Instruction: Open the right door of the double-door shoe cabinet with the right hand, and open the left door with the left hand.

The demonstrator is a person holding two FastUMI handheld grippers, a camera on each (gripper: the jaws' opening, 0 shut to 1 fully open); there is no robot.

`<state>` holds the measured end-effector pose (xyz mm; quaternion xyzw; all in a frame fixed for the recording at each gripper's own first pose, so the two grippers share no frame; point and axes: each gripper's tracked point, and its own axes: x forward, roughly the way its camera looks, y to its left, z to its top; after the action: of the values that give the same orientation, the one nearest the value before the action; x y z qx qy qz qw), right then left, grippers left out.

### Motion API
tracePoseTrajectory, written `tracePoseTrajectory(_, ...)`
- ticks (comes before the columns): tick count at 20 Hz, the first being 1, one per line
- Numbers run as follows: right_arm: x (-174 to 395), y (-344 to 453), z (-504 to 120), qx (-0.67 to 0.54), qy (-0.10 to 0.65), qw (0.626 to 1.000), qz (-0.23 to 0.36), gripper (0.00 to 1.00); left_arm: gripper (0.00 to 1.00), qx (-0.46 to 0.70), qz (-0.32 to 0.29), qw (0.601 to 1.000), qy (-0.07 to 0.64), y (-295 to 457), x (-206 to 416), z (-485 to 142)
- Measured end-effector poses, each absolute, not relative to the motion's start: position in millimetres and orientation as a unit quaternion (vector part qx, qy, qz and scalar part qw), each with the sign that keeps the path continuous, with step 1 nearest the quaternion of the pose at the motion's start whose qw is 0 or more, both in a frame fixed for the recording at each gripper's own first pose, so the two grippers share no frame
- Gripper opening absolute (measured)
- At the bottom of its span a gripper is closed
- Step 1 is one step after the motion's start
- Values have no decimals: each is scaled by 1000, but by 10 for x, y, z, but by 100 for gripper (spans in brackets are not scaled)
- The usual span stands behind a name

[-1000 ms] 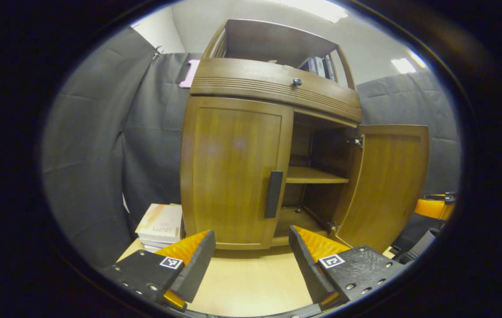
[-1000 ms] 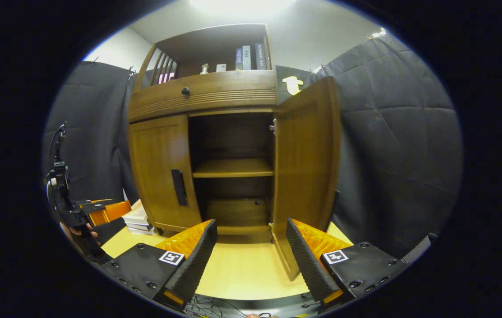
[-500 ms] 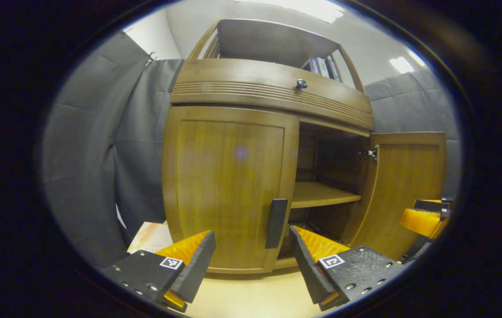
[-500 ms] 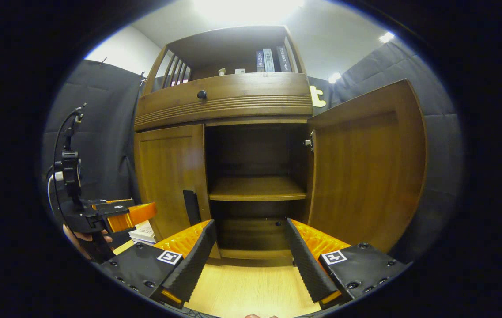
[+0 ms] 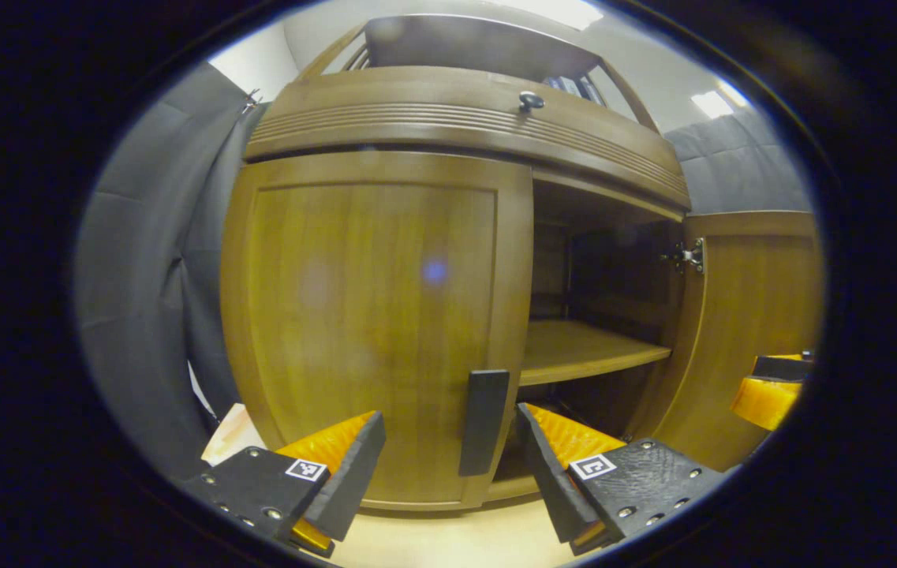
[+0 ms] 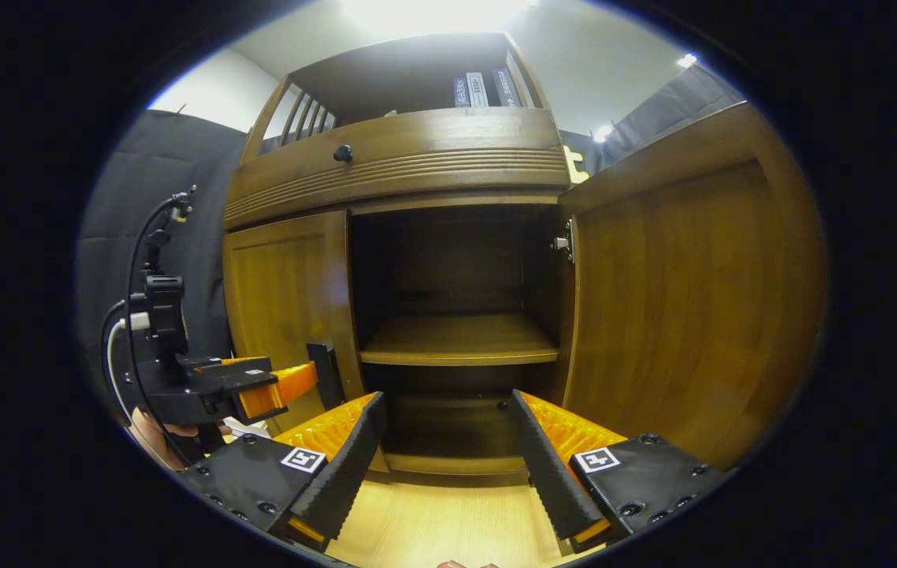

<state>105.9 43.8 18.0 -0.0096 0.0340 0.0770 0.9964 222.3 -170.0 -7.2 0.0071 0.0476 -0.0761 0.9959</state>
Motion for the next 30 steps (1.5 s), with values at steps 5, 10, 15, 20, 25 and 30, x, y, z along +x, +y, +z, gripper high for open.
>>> tracePoseTrajectory(5, 1280, 385, 169, -4, 43, 996, 73, 99, 96, 16, -79, 995, 52, -1871, 2465, -150)
tracePoseTrajectory(10, 1404, 365, 117, -4, 51, 996, 72, 97, 71, 35, -76, 995, 58, -1965, 2635, -302)
tracePoseTrajectory(15, 1461, 412, 55, -11, 61, 995, 80, 99, 25, 39, -51, 997, 47, -1981, 2680, -389)
tracePoseTrajectory(20, 1442, 410, -9, -9, 62, 995, 80, 97, 24, 25, -58, 997, 46, -1980, 2615, -368)
tracePoseTrajectory(25, 1364, 423, 23, -12, 49, 996, 79, 97, 9, 10, -55, 997, 54, -1975, 2615, -406)
tracePoseTrajectory(30, 1308, 410, 19, -7, 52, 996, 74, 97, 5, 13, -69, 996, 52, -1959, 2448, -387)
